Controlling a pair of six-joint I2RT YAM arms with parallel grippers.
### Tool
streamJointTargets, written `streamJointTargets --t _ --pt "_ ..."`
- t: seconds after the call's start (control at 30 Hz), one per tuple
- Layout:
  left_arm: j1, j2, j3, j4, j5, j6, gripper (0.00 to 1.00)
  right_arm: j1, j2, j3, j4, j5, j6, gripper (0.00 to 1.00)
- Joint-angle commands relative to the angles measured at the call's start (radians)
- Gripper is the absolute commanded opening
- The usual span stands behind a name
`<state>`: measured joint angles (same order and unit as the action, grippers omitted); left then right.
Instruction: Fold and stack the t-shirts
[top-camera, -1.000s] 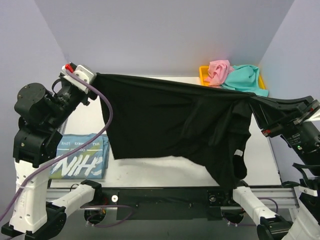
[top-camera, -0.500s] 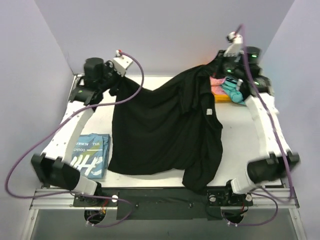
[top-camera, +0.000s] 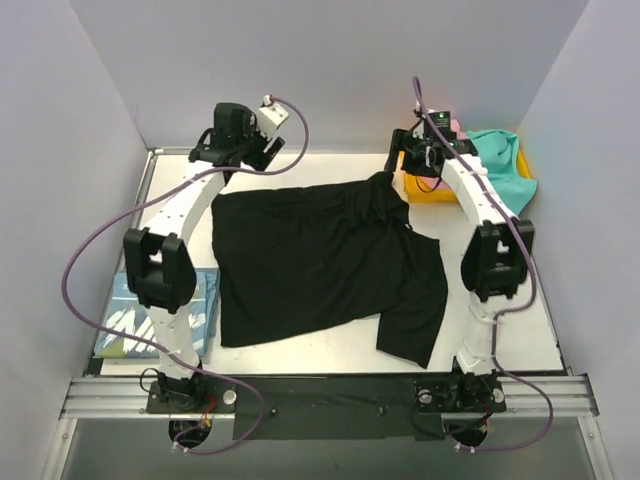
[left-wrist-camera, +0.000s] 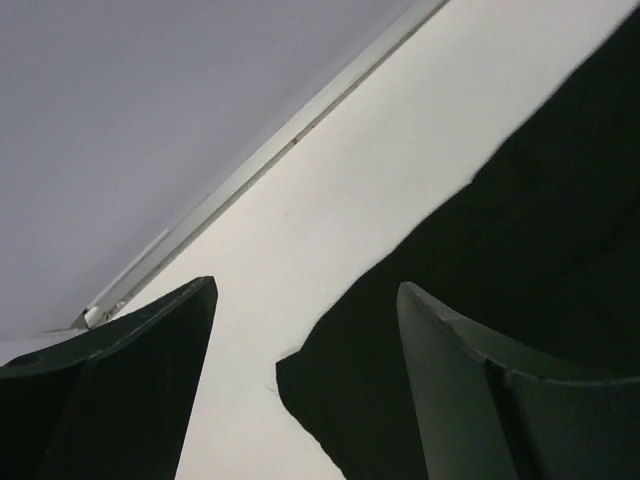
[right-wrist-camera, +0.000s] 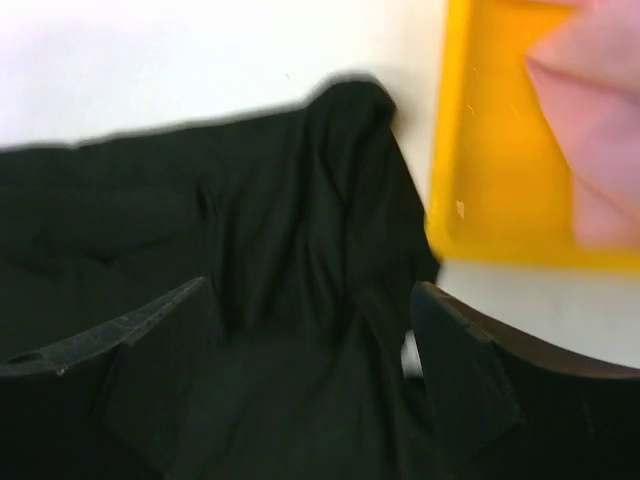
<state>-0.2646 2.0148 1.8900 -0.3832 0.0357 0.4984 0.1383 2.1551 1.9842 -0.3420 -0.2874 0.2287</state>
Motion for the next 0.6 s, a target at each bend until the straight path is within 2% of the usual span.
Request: streamJointTargets --t 0.0,0.03,0.07,0.13,0.17,0.27,0.3,0.43,0.57 --pt "0.002 -0.288 -0.186 -0.127 0.269 0.116 0.80 0.035 -0.427 -0.265 -0.149 0.272 0.001 0.76" --pt "0.001 -0.330 -0.239 -0.173 0.336 0.146 0.74 0.040 -0.467 -0.391 -0.184 0.313 0.032 0.75" --pt "0.001 -0.422 -0.359 -0.199 0.363 0.199 0.72 0.047 -0.550 -0.447 -0.208 0.365 0.049 0.74" --pt "-0.008 -0.554 -0.516 -0.310 0.426 0.303 0.70 0.058 -0.656 -0.664 -0.273 0.402 0.102 0.73" --pt "-0.025 -0.623 -0.573 -0.398 0.441 0.356 0.69 0.064 -0.691 -0.706 -0.320 0.410 0.148 0.72" --pt "-0.099 -0.770 -0.818 -0.502 0.408 0.495 0.70 0.075 -0.826 -0.937 -0.382 0.381 0.266 0.71" --pt "-0.142 -0.841 -0.859 -0.541 0.385 0.523 0.70 0.076 -0.869 -0.978 -0.399 0.373 0.288 0.70" --pt "-0.293 -0.999 -1.100 -0.571 0.299 0.503 0.77 0.109 -0.991 -1.194 -0.411 0.329 0.408 0.70" --pt "-0.329 -1.057 -1.252 -0.469 0.187 0.467 0.85 0.126 -1.009 -1.334 -0.361 0.320 0.471 0.70"
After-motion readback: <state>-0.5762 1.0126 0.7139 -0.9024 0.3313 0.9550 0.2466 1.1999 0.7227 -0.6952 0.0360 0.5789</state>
